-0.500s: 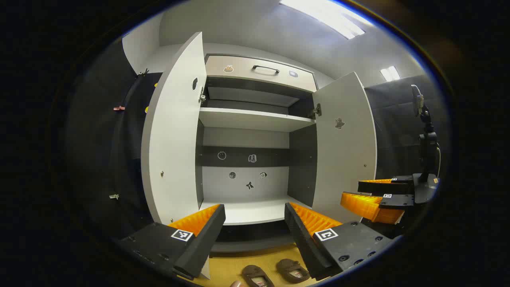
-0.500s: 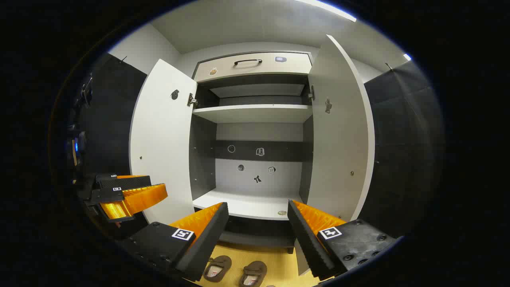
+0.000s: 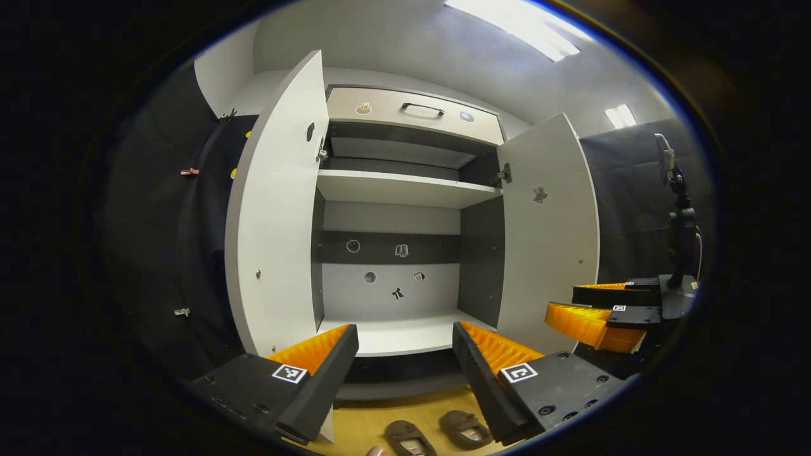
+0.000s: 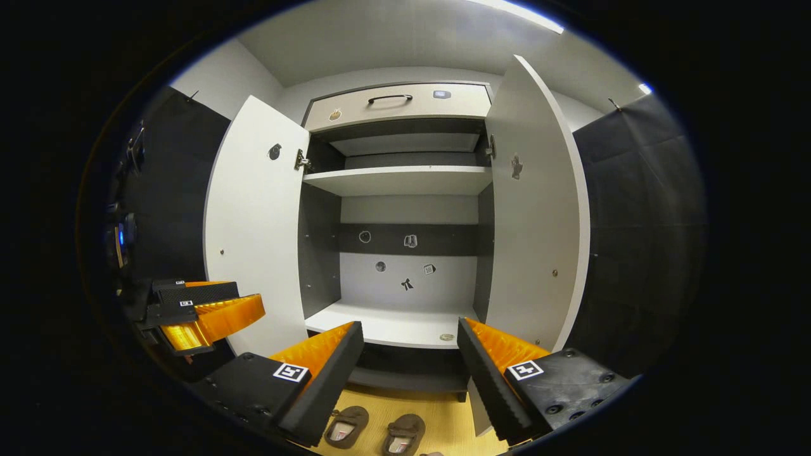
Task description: Grab one shoe with the right hand and put it into the shoe cabinet, grab the other shoe with the left hand and put it into the shoe cabinet; then close the right door with the right hand and the left door with the left hand.
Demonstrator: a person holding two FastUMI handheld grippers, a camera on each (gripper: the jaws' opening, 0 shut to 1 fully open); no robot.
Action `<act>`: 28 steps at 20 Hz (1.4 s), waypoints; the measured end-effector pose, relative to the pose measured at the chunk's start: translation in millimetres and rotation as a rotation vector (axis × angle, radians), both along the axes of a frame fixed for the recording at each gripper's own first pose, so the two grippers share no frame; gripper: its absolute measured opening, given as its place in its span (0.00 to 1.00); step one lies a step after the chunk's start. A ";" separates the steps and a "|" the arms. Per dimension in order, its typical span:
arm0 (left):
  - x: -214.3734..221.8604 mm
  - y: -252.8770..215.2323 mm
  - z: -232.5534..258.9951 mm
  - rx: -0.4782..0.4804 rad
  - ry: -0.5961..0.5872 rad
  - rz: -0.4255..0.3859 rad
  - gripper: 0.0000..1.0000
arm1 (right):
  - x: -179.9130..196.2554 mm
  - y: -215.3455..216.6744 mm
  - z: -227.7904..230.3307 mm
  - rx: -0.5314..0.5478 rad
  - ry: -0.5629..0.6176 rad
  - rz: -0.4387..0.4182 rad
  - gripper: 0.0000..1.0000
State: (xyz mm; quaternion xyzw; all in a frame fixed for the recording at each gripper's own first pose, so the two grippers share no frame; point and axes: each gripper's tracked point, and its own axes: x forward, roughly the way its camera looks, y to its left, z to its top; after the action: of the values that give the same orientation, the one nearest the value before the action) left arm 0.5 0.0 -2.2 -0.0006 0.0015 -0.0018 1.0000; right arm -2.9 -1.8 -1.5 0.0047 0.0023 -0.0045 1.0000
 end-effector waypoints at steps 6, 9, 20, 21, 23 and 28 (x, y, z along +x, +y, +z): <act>1.1 0.4 1.4 -0.002 -0.001 0.004 0.95 | 0.7 -2.0 -5.9 -0.006 0.015 -0.010 0.98; 1.5 0.6 2.1 -0.004 0.001 0.001 0.95 | 1.7 -4.1 -9.0 -0.008 0.020 -0.017 0.98; 1.4 0.5 12.3 -0.007 -0.007 -0.006 0.95 | 6.4 6.6 -74.0 0.010 0.148 -0.017 0.98; 1.7 2.6 14.4 -0.005 -0.012 0.004 0.95 | 6.2 8.7 -85.5 0.015 0.169 -0.015 0.98; 1.8 5.2 17.7 -0.005 -0.019 0.016 0.95 | 4.1 13.3 -110.5 0.017 0.217 -0.010 0.98; 2.5 35.3 18.8 -0.028 -0.050 0.043 0.95 | 1.8 24.2 -175.9 0.049 0.334 -0.003 0.99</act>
State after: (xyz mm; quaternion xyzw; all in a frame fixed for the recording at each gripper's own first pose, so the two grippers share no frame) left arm 3.0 35.3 16.6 -0.0146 -0.0236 0.0198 0.9994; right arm -1.1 22.4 -177.5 0.0284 0.1687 -0.0066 0.9852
